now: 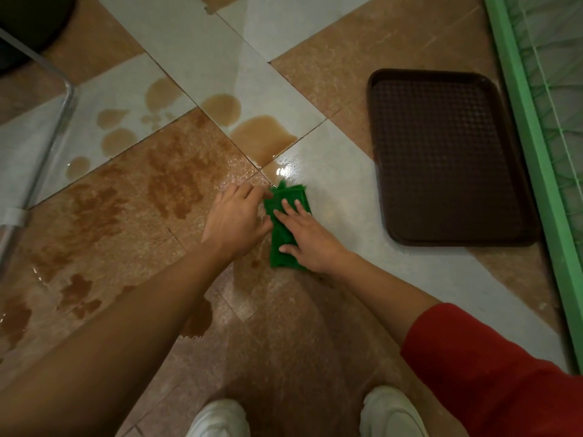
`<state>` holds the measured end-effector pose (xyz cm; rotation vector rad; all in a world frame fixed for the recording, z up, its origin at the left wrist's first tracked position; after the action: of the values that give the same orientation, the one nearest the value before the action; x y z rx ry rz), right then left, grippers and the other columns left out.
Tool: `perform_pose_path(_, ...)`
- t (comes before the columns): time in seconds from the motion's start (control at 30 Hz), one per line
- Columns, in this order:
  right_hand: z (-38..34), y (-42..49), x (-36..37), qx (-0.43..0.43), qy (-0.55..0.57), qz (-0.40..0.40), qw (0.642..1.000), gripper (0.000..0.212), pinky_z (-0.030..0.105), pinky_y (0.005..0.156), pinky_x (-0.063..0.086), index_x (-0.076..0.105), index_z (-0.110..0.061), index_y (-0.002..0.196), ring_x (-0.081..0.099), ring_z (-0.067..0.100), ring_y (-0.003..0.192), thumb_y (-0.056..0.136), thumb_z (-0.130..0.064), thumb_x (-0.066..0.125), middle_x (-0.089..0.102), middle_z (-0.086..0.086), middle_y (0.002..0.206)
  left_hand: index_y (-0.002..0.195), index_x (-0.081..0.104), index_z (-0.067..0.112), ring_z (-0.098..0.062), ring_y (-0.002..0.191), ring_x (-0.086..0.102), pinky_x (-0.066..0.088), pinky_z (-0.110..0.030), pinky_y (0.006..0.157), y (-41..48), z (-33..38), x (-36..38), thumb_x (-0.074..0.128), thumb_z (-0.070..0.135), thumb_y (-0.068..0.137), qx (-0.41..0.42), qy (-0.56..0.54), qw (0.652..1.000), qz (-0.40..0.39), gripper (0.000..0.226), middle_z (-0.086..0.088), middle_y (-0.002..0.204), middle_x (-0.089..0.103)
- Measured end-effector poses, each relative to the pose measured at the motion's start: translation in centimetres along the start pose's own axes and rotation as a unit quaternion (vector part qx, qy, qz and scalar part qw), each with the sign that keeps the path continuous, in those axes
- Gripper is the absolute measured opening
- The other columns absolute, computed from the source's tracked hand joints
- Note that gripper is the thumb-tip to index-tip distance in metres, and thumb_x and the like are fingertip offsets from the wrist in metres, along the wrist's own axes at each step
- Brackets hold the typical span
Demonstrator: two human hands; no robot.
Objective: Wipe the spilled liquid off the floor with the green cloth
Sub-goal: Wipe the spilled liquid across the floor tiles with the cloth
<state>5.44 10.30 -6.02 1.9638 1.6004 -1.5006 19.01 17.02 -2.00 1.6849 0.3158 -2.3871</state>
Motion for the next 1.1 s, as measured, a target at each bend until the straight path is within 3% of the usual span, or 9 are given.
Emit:
perform_pose_path(0.1,-1.0,0.6,0.2,0.045,0.004,0.016,0.999,0.075,0.041,0.117,0.004,0.008,-0.015,0.151,-0.010,0.027,0.145,0.093,-0.033,0.053,-0.007,0.006,0.159,0.118,0.056,0.018,-0.024,0.104,0.047,0.034,-0.035,0.082,0.1,-0.1,-0.2,0.054,0.033,0.084,-0.003,0.000,1.000,0.001,0.037,-0.003,0.113,0.059)
perform_pose_path(0.23,-1.1,-0.6,1.2,0.037,-0.032,0.014,0.999,0.073,0.040,0.117,0.006,0.011,-0.018,0.150,-0.007,0.026,0.145,0.093,-0.037,0.051,-0.006,0.004,0.159,0.117,0.056,0.018,-0.023,0.102,0.048,0.033,-0.033,0.079,0.3,0.0,-0.3,0.053,0.034,0.085,0.001,-0.006,1.000,0.006,0.036,-0.003,0.113,0.059)
perform_pose_path(0.4,0.0,-0.4,0.6,0.043,0.037,0.029,0.998,0.075,0.035,0.117,0.002,0.014,-0.018,0.150,-0.008,0.022,0.145,0.090,-0.032,0.058,-0.007,0.002,0.159,0.119,0.055,0.021,-0.023,0.105,0.046,0.032,-0.034,0.083,0.3,-0.5,-0.1,0.055,0.029,0.082,-0.010,-0.013,1.000,-0.001,0.038,-0.002,0.115,0.058)
perform_pose_path(0.5,1.0,0.8,-1.2,0.048,0.068,0.011,0.996,0.085,0.038,0.118,0.000,0.006,-0.016,0.150,-0.011,0.022,0.145,0.088,-0.028,0.062,-0.012,0.006,0.158,0.121,0.053,0.022,-0.021,0.106,0.044,0.032,-0.033,0.085,0.5,-0.7,0.0,0.057,0.028,0.083,-0.016,-0.005,1.000,-0.003,0.039,-0.001,0.117,0.056)
perform_pose_path(0.7,1.2,1.1,-0.3,0.021,-0.022,-0.014,0.999,0.082,0.041,0.116,-0.004,-0.003,-0.018,0.150,-0.018,0.026,0.143,0.092,-0.047,0.047,-0.016,0.006,0.157,0.117,0.055,0.019,-0.023,0.101,0.047,0.037,-0.036,0.084,1.0,-0.4,1.0,0.060,0.026,0.079,-0.010,-0.014,1.000,0.007,0.039,-0.003,0.113,0.059)
perform_pose_path(0.83,2.2,1.3,-0.7,0.025,-0.043,0.001,0.999,0.070,0.042,0.117,-0.002,-0.002,-0.022,0.150,-0.016,0.022,0.144,0.097,-0.040,0.039,-0.014,0.001,0.158,0.117,0.055,0.019,-0.023,0.101,0.046,0.037,-0.036,0.084,1.0,-0.6,1.6,0.060,0.027,0.080,-0.006,-0.012,1.000,0.008,0.039,-0.003,0.112,0.059)
perform_pose_path(1.1,1.6,2.1,-1.2,0.055,-0.020,0.027,0.998,0.067,0.036,0.116,-0.005,-0.002,-0.013,0.150,-0.015,0.026,0.144,0.100,-0.027,0.039,-0.014,0.007,0.158,0.115,0.056,0.020,-0.024,0.100,0.047,0.038,-0.040,0.085,1.2,-0.9,1.9,0.060,0.026,0.078,-0.011,-0.012,1.000,0.009,0.038,-0.003,0.110,0.059)
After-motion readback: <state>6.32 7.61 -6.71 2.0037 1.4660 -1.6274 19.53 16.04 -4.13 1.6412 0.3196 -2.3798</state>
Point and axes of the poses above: each hand's wrist, its own y-axis towards the middle knuckle, its own x-axis out of the palm, z = x × y, the point moved 2 cm from there along y, towards the middle knuckle
